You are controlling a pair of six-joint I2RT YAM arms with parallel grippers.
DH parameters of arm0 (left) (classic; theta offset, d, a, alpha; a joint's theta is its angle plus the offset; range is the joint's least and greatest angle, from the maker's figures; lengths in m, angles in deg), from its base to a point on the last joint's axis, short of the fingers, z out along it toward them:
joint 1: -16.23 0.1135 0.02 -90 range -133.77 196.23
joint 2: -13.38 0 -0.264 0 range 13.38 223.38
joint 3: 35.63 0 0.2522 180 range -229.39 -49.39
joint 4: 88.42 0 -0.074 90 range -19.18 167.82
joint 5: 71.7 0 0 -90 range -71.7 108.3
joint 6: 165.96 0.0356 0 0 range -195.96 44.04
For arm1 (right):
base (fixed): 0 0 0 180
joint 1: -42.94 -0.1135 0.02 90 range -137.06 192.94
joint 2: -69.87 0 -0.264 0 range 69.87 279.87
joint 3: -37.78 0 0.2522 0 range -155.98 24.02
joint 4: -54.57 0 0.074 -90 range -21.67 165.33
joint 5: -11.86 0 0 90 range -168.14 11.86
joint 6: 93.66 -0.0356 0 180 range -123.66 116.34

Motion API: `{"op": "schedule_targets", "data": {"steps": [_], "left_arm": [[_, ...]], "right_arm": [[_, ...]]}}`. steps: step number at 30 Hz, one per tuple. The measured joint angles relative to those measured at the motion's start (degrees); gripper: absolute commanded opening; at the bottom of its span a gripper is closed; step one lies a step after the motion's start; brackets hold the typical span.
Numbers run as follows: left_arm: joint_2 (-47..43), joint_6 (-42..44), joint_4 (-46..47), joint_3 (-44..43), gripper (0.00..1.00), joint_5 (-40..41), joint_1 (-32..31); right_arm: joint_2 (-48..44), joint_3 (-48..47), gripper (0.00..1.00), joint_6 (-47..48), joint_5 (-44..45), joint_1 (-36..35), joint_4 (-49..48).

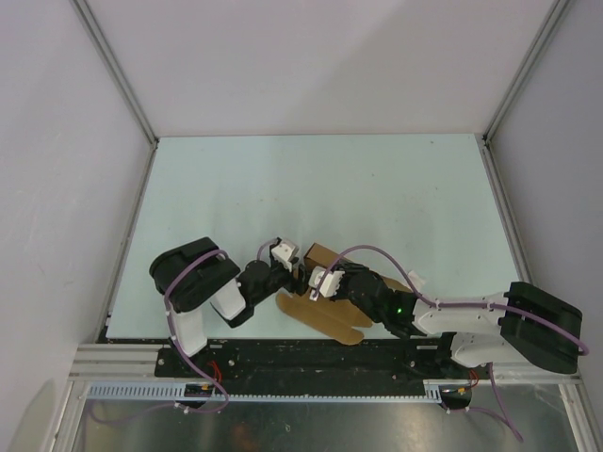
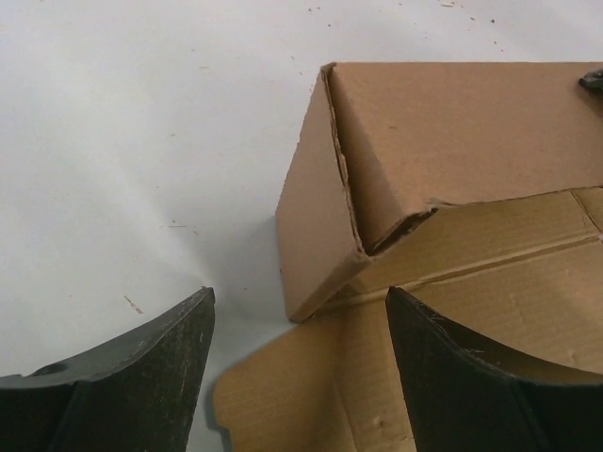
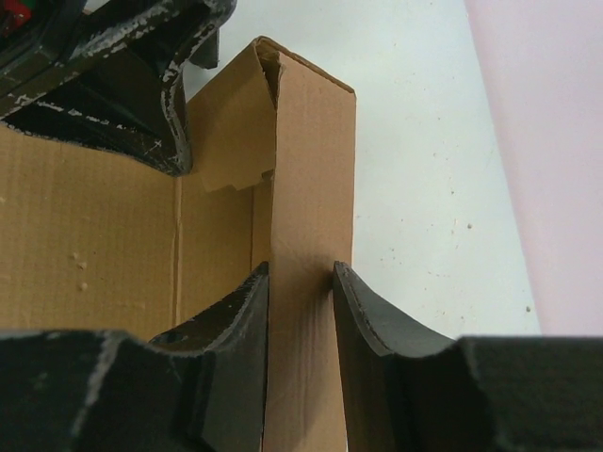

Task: Fold the paper box

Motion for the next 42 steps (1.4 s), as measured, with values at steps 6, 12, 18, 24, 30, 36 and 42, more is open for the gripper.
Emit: {"op": "schedule_targets", "data": {"steps": [6, 12, 18, 24, 30, 36, 42], "left_arm": [[0.1, 0.0, 0.1, 0.0, 0.79, -0.1, -0.5], [0.4, 0.0, 0.5, 0.0, 0.79, -0.1, -0.7], [1.0, 0.0, 1.4, 0.0, 0.79, -0.1, -0.7], [1.6, -0.1, 2.0, -0.3, 0.79, -0.1, -0.7], [1.9, -0.1, 1.7, -1.0, 0.78, -0.3, -0.7], [2.1, -0.1, 1.6, -1.3, 0.78, -0.3, -0.7], [2.1, -0.1, 1.5, -1.4, 0.78, -0.5, -0.7]], "right_arm": [[0.0, 0.0, 0.46, -2.4, 0.5, 0.0, -0.1], [0.0, 0.0, 0.54, -3.5, 0.4, 0.0, 0.0], [-0.9, 0.0, 0.59, -4.2, -0.9, 0.0, 1.1], [-5.4, 0.0, 0.59, -5.6, -2.4, -0.2, 2.6], [-8.0, 0.0, 0.59, -6.1, -4.0, -0.4, 4.2], [-9.2, 0.0, 0.53, -6.8, -5.6, -0.4, 4.6], [-9.4, 0.0, 0.45, -8.4, -6.8, -0.4, 4.6]]}}
